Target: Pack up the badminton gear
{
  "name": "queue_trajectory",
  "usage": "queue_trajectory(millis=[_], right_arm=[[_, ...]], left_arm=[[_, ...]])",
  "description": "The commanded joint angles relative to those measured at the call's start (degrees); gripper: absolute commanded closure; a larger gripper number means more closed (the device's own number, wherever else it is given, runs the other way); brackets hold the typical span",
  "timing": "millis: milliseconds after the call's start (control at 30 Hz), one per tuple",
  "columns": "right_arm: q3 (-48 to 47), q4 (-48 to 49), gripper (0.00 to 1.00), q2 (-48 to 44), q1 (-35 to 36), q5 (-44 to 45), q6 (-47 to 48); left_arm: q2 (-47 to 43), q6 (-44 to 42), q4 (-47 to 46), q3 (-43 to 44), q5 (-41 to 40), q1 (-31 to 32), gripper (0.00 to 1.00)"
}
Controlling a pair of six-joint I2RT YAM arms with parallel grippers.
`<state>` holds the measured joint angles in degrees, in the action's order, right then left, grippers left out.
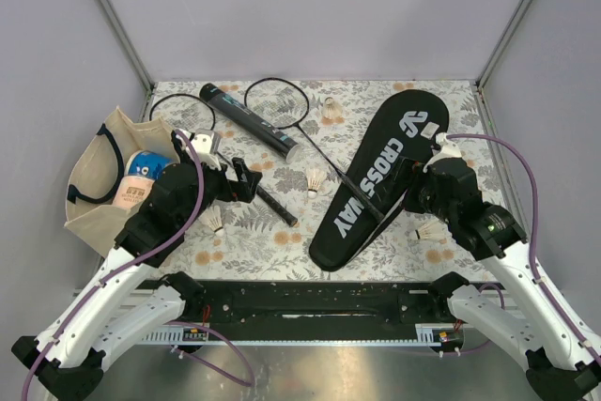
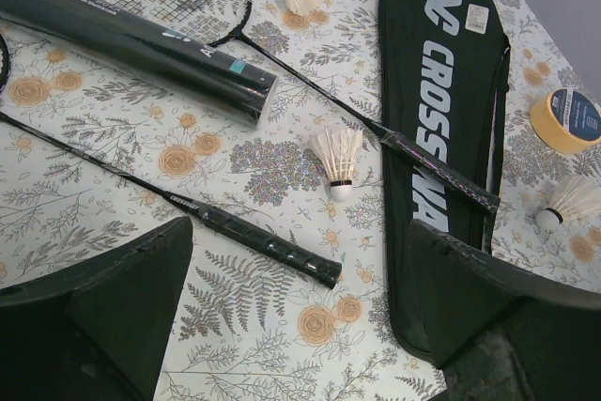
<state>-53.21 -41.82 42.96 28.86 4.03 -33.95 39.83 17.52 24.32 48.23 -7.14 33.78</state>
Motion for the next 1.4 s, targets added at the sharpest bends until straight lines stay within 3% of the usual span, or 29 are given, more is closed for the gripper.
queue_trajectory(millis=[0,300,700,833,933,1000,1367], right_arm=[[0.2,2.1,0.01,-0.2,-0.2,1.9,-0.7],[2.4,3.9,0.01,0.2,-0.3,3.7,-3.1],[5.7,4.0,0.01,6.2,-0.5,20.7,-10.3],[6.1,11.2,0.03,13.8,-1.4,13.3,-1.8],[5.2,21.5,0.05,20.8,-1.5,2.2,8.3],[1.6,22.3,0.09,26.5,-1.5,-0.5,12.2],[-19.6,26.0,0.15,50.5,-1.6,-3.7,11.7]], left_arm=[[-0.8,-0.9,-3.0,0.0,-0.9,-0.2,0.01],[-1.3,-0.9,-3.0,0.1,-1.5,-0.3,0.01],[-3.3,-0.7,-2.1,0.1,-2.1,-0.3,0.01],[-3.4,-0.6,-2.1,-0.2,-1.2,-0.3,0.01],[-3.4,-0.5,-1.8,0.0,-1.0,-0.3,0.01],[-3.6,-0.4,-1.8,-0.1,-1.3,-0.4,0.01],[-7.5,-0.7,-3.4,-2.1,-6.0,-0.5,0.01]])
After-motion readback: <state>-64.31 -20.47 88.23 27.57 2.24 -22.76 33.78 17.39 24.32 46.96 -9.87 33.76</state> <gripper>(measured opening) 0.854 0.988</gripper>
